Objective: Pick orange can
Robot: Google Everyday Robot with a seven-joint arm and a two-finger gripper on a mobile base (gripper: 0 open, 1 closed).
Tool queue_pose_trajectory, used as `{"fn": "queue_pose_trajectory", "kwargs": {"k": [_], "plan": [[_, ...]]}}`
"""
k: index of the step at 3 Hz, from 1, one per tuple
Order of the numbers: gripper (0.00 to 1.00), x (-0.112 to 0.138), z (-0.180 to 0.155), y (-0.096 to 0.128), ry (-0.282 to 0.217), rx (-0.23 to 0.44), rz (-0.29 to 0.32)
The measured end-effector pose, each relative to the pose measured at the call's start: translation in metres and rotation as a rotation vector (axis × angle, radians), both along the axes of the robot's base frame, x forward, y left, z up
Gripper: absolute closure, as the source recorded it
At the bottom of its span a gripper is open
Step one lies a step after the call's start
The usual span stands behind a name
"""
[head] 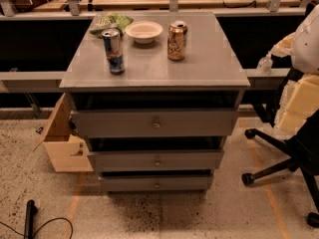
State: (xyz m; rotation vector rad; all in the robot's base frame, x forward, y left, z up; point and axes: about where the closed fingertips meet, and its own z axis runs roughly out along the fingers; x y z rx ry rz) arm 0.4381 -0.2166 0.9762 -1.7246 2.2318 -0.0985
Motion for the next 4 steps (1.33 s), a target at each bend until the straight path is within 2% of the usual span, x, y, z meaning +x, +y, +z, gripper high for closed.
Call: {"fn": "queue_pose_trajectory", "kwargs": {"k": [1, 2, 3, 4], "plan": [[0.00, 0.000, 0.000, 0.000, 0.000, 0.000, 0.000], [0.00, 0.004, -0.001, -0.001, -0.019, 0.091, -0.010], [0.00, 0.035, -0.018, 0.001, -0.052, 0.286, -0.039], [0.00, 0.095, -0.028, -0.004, -0.161, 0.496, -0.065]]}}
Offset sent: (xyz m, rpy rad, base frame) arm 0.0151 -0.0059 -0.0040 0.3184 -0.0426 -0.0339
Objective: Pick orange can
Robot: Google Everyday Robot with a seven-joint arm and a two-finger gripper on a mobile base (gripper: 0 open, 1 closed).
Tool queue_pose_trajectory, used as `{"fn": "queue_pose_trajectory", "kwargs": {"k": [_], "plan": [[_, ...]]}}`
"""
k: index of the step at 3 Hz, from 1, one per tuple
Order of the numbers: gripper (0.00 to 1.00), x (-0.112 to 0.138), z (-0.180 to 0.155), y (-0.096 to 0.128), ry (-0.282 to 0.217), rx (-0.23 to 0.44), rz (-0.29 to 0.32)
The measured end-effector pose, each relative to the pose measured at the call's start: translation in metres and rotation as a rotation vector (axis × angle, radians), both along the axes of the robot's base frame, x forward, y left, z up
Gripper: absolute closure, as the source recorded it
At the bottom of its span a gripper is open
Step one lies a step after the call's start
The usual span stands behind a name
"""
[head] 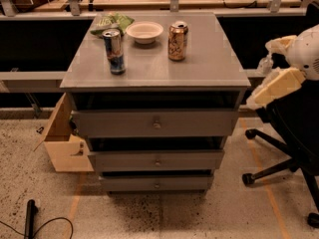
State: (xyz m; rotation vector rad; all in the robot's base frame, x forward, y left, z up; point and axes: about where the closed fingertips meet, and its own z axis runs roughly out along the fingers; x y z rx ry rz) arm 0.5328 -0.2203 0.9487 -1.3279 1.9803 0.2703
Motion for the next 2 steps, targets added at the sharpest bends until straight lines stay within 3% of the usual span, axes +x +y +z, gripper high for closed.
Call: {"fn": "queue_pose_trajectory", "kwargs": {"k": [1, 2], "plan": [[0.00, 0.054, 0.001, -0.008, -0.125, 0.200, -0.036], [0.00, 0.109, 0.002, -0.002, -0.203, 0.359, -0.052]]}}
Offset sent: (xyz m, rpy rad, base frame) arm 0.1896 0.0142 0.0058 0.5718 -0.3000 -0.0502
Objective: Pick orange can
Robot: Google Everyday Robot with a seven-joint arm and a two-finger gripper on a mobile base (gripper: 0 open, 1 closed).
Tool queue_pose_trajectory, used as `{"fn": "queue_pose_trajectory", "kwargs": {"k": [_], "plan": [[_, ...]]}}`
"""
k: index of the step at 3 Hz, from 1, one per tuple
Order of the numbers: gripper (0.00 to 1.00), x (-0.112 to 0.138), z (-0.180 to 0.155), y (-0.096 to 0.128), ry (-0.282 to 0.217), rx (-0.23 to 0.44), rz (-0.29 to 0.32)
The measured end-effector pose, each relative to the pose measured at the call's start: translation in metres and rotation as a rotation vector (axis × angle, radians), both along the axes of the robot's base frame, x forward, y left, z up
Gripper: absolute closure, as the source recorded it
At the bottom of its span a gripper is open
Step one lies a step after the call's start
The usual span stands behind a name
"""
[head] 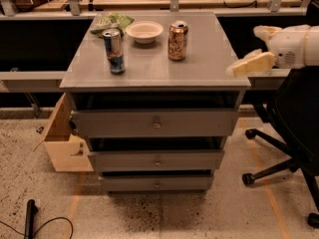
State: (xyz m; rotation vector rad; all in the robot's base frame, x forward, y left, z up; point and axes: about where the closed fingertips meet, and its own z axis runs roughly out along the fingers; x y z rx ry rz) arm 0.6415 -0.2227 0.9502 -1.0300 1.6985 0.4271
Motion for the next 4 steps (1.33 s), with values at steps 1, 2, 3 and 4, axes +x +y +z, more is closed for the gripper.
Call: {"fn": "queue_pose_trajectory", "kwargs": {"k": [1, 2, 3, 4], "plan": [[0.00, 0.059, 0.003, 0.033, -0.030, 0.067, -0.055], [0.00, 0.058, 0.002, 0.033, -0.028, 0.066, -0.052], [0.00, 0.062, 0.000, 0.038, -0.021, 0.092, -0.062], [0.00, 0.086, -0.008, 0.060, -0.044, 0.134, -0.057]]}}
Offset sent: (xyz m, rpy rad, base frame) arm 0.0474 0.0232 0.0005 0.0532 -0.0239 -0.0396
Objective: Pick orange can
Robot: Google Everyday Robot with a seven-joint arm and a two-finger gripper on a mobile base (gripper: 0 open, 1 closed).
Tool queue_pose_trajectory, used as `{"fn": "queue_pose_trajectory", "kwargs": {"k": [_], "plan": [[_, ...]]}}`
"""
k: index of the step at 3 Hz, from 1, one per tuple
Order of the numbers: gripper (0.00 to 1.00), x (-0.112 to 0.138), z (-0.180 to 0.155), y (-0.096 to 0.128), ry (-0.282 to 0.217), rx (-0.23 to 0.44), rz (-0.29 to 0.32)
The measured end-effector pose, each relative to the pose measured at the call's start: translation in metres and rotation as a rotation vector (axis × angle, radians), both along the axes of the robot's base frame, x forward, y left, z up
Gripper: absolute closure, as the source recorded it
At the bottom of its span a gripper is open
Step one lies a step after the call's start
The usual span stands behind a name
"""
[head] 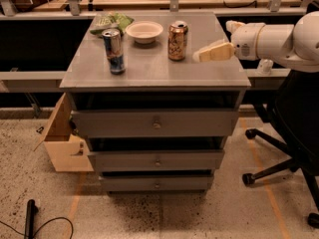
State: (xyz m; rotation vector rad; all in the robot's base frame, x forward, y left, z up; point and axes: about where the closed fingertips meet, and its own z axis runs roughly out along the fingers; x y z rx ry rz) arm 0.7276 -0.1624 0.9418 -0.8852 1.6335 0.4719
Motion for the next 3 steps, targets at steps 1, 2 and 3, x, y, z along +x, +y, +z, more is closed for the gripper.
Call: {"fn": "queue_pose_trajectory", "kwargs": {"k": [1, 2, 3], "plan": [[0.00, 0.032, -0.012, 0.025, -0.027, 0.050, 0.016], [0.00, 0.065, -0.029, 0.049, -0.032, 0.089, 0.030], [0.06, 0.096, -0.045, 0.072, -0.031, 0.126, 0.041]]}}
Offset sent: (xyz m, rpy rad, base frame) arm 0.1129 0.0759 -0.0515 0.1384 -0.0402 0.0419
